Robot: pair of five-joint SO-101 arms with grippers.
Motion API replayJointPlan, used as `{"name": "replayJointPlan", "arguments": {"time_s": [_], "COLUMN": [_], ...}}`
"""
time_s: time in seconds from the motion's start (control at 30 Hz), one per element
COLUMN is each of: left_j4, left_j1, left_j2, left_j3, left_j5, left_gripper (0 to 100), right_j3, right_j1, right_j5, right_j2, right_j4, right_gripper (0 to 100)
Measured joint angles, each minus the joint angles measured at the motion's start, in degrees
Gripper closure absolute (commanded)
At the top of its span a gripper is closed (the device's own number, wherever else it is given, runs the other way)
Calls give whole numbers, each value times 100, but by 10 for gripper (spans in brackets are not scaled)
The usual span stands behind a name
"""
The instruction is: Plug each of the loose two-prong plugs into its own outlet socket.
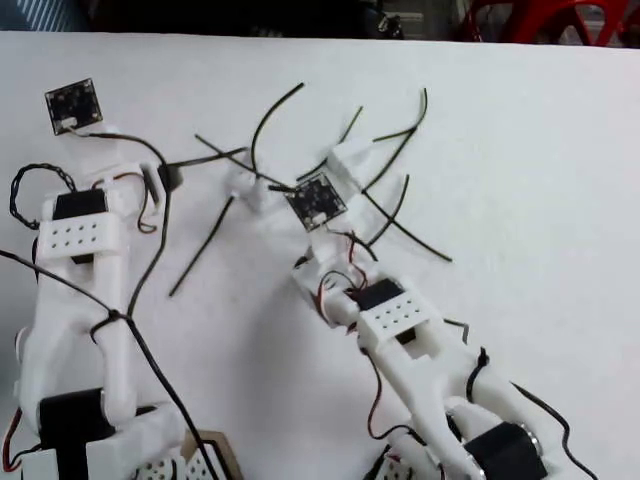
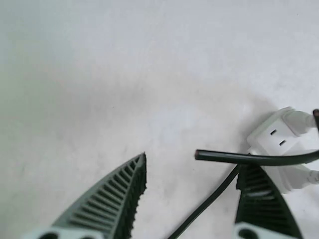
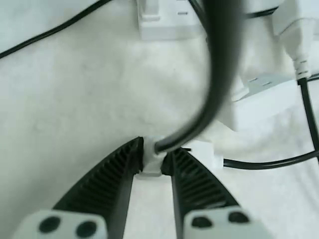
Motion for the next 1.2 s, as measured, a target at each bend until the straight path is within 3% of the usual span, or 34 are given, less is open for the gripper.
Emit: {"name": "replayJointPlan", "arguments": {"time_s": [0.57,0.97,1.2], "left_j4": [0,0,0], "left_j1": [0,0,53], "left_j2": [0,0,0], "left_j3": [0,0,0], "left_j5": [0,0,0], "left_gripper": [707,706,704], "right_j3": [-211,-211,-343], "right_j1": [-53,-70,-114], "right_j5": [0,484,501], "right_j2": [413,756,334], "right_j4": [378,378,800], "right_gripper": [981,974,815]}}
